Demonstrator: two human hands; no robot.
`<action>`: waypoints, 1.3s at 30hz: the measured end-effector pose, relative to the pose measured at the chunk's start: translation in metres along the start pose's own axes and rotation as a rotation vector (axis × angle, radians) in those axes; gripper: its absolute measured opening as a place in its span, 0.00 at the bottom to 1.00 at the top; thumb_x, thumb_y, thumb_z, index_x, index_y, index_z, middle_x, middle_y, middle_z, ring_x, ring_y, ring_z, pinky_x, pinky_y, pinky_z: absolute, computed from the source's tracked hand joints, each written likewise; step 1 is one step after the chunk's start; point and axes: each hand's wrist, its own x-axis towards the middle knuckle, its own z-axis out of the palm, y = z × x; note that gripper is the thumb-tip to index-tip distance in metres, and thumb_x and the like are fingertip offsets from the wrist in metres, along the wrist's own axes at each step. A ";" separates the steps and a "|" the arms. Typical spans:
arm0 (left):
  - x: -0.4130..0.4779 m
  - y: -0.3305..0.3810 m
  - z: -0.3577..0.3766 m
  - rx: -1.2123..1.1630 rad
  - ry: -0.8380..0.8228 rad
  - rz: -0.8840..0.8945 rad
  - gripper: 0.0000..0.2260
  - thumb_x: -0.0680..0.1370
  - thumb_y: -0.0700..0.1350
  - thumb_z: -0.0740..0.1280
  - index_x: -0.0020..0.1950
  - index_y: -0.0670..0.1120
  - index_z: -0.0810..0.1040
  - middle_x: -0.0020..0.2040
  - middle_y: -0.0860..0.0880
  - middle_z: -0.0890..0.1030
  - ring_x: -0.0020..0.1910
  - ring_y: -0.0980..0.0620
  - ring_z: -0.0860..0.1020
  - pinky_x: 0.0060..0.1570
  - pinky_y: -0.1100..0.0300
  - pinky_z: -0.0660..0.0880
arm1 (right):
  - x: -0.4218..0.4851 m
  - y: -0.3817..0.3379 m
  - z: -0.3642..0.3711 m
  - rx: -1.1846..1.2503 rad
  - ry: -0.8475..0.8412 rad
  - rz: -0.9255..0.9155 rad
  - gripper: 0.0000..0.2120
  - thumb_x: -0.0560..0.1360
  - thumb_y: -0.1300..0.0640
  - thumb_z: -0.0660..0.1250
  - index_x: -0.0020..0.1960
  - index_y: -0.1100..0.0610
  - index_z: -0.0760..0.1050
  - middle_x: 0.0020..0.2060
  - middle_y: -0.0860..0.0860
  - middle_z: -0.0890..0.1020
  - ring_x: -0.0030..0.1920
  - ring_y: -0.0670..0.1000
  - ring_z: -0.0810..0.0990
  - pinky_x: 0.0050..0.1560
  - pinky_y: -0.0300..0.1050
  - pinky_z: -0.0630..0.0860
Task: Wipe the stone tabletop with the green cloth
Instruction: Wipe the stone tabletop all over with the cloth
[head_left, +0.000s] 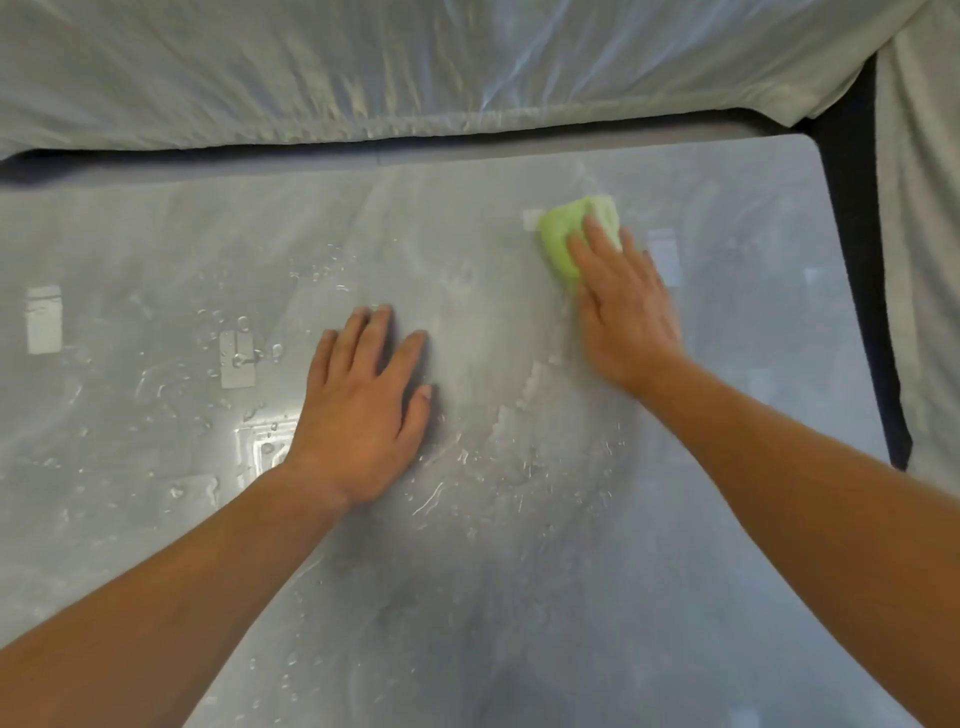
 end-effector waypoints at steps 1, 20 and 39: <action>0.000 0.003 0.001 0.008 -0.010 -0.013 0.27 0.81 0.58 0.47 0.79 0.50 0.60 0.82 0.42 0.50 0.81 0.44 0.43 0.77 0.47 0.40 | -0.001 -0.003 0.000 0.018 0.024 0.070 0.27 0.81 0.58 0.55 0.79 0.51 0.57 0.80 0.49 0.54 0.79 0.60 0.50 0.77 0.61 0.51; -0.012 -0.006 0.001 -0.062 0.034 -0.020 0.26 0.82 0.54 0.50 0.79 0.47 0.62 0.82 0.42 0.48 0.81 0.45 0.42 0.78 0.47 0.41 | -0.121 -0.050 0.036 0.024 -0.045 -0.253 0.29 0.73 0.62 0.57 0.75 0.54 0.67 0.78 0.50 0.62 0.78 0.60 0.57 0.77 0.58 0.55; -0.044 -0.020 0.009 -0.040 0.027 -0.085 0.29 0.81 0.58 0.47 0.79 0.45 0.61 0.82 0.42 0.53 0.81 0.44 0.47 0.78 0.47 0.44 | -0.035 -0.118 0.052 -0.050 -0.052 -0.217 0.31 0.75 0.60 0.56 0.79 0.52 0.58 0.80 0.49 0.55 0.79 0.61 0.50 0.79 0.55 0.47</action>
